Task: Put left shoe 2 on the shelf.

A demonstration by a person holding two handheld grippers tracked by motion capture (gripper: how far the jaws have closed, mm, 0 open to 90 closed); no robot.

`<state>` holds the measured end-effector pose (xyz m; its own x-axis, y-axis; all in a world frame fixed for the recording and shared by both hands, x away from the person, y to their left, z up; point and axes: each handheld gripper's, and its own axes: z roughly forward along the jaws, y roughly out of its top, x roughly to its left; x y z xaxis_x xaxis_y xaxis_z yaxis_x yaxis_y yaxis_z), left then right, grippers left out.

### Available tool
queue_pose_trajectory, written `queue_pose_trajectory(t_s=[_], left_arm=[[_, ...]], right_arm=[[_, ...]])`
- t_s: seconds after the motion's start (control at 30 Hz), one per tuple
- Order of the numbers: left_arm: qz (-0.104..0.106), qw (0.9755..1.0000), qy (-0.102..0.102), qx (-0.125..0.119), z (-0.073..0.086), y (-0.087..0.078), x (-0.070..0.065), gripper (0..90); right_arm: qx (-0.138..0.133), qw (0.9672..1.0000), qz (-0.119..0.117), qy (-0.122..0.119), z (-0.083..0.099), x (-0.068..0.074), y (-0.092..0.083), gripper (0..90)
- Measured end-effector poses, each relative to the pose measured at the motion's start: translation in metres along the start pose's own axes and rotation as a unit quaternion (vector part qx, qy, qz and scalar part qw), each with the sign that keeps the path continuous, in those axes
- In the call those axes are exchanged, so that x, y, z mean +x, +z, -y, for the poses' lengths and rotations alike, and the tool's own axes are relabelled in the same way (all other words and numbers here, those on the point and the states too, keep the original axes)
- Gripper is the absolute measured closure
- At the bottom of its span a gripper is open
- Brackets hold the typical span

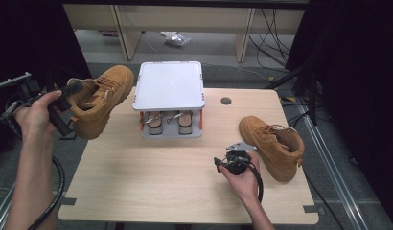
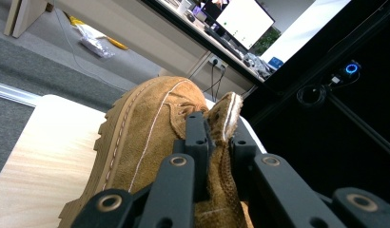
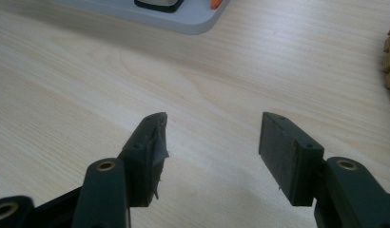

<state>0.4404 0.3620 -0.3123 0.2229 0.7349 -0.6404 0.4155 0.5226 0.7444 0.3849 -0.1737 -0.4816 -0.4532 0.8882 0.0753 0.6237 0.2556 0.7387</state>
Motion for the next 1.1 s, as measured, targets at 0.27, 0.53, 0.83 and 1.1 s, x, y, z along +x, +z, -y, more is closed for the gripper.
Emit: queue_pose_trajectory(t_s=[0.27,0.53,0.83,1.1], left_arm=[[0.0,1.0,0.0,0.0,-0.003,0.002,-0.004,82.5],[0.001,1.0,0.001,0.0,-0.007,0.007,-0.008,82.4],[0.007,1.0,0.003,0.0,-0.011,0.01,-0.016,82.4],[0.016,0.9999,0.003,0.001,-0.014,0.018,-0.024,82.4]], right_arm=[[0.006,1.0,-0.002,-0.002,0.001,0.002,0.001,43.2],[0.004,1.0,-0.005,-0.001,0.001,0.001,0.002,43.3],[0.004,1.0,-0.003,-0.003,0.001,0.002,0.001,43.2],[0.004,1.0,-0.003,-0.008,0.001,0.002,0.001,43.2]])
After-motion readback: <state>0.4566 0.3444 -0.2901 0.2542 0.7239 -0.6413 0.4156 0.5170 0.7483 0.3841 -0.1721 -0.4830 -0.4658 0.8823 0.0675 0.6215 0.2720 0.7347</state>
